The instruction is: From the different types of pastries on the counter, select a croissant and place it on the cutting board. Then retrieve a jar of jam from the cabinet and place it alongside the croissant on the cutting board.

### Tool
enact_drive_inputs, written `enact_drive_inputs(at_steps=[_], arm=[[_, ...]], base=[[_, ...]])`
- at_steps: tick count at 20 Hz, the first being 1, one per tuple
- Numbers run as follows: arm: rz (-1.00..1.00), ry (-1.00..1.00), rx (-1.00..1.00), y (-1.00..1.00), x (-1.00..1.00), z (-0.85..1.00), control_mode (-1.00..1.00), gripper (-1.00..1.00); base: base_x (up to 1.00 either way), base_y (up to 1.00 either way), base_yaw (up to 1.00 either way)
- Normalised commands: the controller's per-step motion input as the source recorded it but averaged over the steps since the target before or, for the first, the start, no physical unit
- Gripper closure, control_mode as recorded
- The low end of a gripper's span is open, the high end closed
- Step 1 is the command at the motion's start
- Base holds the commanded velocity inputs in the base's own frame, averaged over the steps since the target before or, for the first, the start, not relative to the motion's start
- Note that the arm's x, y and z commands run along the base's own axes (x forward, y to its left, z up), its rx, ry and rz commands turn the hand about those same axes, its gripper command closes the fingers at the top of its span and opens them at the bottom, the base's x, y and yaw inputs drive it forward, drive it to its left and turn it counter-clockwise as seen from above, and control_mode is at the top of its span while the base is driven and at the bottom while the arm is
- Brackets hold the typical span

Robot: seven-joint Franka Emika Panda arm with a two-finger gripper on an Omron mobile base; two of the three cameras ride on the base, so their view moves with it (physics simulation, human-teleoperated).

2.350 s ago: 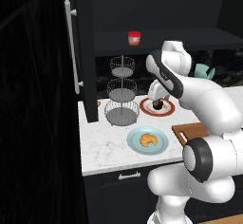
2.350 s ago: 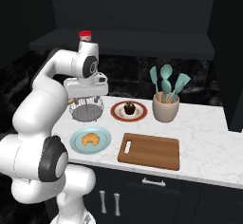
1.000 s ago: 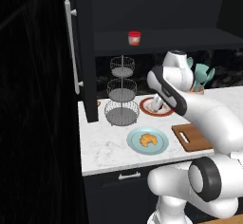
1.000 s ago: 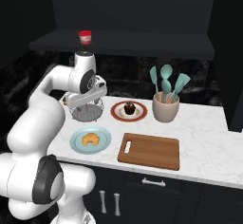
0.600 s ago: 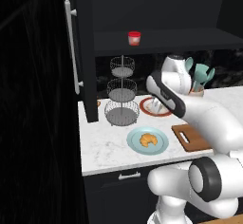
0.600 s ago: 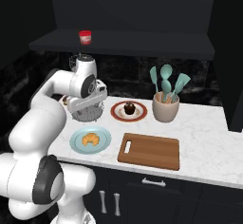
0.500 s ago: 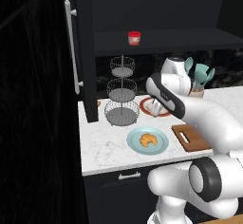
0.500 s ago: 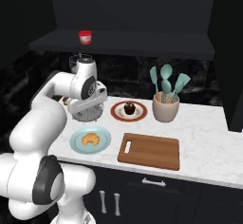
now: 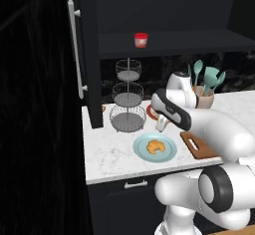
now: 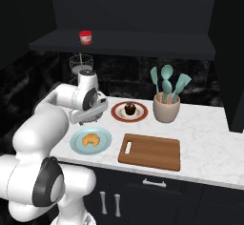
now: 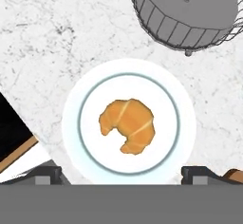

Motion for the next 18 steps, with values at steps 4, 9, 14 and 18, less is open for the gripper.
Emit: enact_drive_inputs(at_steps=[4, 9, 14, 18], arm=[[0.0, 0.0, 0.0, 0.09, 0.01, -0.4, -1.0, -1.0], [0.02, 0.0, 0.0, 0.01, 0.08, -0.37, -1.0, -1.0], [0.06, 0.0, 0.0, 0.0, 0.17, -0.32, -1.0, -1.0], [0.09, 0.0, 0.0, 0.03, 0.17, -0.24, -1.0, -1.0]], base=[[0.0, 0.0, 0.0], [0.0, 0.0, 0.0], [0.0, 0.0, 0.0], [0.0, 0.0, 0.0]])
